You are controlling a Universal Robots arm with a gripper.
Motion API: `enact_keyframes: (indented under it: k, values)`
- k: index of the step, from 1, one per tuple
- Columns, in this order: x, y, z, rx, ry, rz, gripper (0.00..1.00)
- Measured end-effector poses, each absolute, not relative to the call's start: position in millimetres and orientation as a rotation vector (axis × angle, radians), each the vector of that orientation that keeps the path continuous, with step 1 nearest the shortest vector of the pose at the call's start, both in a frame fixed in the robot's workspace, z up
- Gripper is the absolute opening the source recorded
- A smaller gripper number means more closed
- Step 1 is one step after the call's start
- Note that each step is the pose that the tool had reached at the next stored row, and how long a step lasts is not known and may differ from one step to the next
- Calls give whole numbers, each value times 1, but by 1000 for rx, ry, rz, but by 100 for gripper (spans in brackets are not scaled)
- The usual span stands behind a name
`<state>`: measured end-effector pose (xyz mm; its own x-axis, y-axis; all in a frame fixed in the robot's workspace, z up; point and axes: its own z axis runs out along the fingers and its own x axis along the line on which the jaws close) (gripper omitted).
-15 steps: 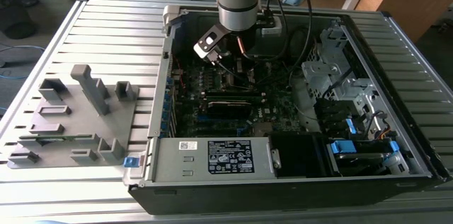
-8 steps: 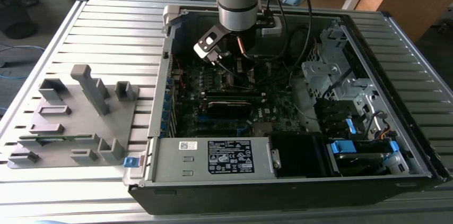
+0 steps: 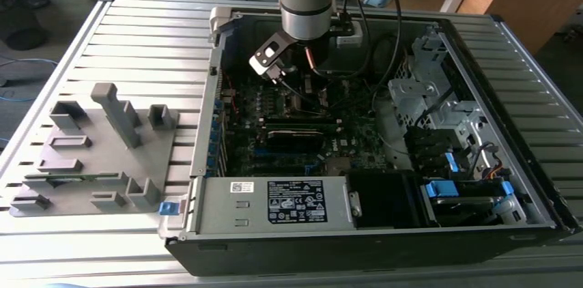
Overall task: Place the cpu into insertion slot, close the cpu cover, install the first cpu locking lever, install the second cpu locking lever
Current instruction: 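Place the cpu into insertion slot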
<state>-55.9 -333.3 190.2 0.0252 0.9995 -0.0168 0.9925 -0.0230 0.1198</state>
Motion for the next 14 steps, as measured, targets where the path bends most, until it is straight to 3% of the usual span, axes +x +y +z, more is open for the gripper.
enact_keyframes:
  k: [14]
  values:
    - [-56, -333, 190, 2177, 2125, 109, 54]
